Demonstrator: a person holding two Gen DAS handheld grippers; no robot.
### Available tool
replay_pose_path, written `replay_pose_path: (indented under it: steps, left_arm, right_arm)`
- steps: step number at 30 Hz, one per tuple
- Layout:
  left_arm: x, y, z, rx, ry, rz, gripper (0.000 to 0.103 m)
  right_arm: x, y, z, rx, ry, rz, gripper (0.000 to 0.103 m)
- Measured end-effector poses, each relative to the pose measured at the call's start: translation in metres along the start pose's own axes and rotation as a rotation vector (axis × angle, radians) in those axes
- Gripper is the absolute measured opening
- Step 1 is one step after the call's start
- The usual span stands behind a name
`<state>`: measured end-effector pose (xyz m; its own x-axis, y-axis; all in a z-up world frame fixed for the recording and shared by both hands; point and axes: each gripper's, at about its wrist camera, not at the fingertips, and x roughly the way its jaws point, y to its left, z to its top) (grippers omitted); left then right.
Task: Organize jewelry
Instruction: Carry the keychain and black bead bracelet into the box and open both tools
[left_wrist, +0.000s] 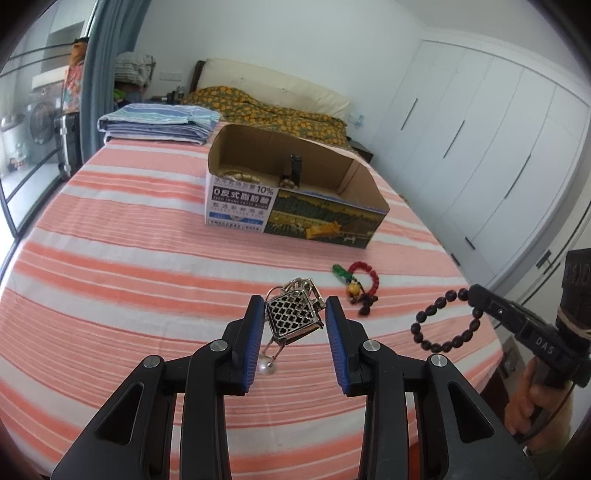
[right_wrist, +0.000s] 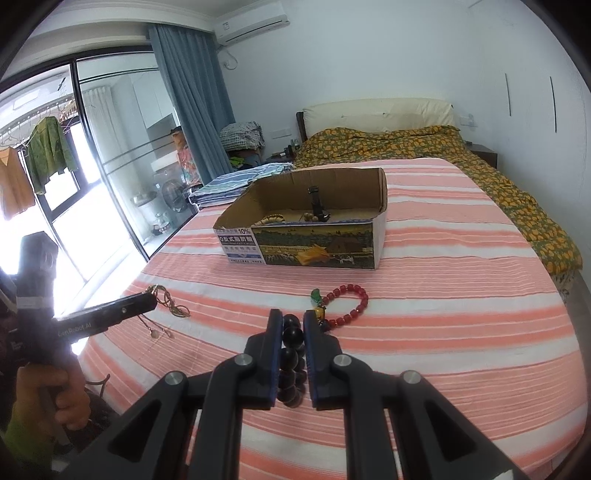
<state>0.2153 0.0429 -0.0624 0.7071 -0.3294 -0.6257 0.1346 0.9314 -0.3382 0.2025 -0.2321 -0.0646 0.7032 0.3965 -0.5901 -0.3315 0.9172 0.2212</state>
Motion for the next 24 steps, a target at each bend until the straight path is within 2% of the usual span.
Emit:
replay_pose_path:
  steps: [5, 12, 18, 24]
  left_arm:
    - [-0.004, -0.002, 0.012, 0.020, -0.021, 0.010, 0.033]
    - [-0.002, -0.006, 0.047, 0.047, -0.056, -0.005, 0.033]
    - [0.013, -0.010, 0.096, 0.076, -0.081, -0.022, 0.033]
    - [0.052, -0.010, 0.142, 0.084, -0.086, -0.021, 0.033]
  right_arm:
    - [0.005, 0.005, 0.011, -0.017, 0.003, 0.011, 0.012]
    - [0.017, 0.007, 0.038, -0.045, -0.003, 0.043, 0.012]
    - [0.034, 0.006, 0.079, -0.088, -0.024, 0.060, 0.012]
    - [0.081, -0.007, 0.133, -0.125, -0.042, 0.059, 0.012]
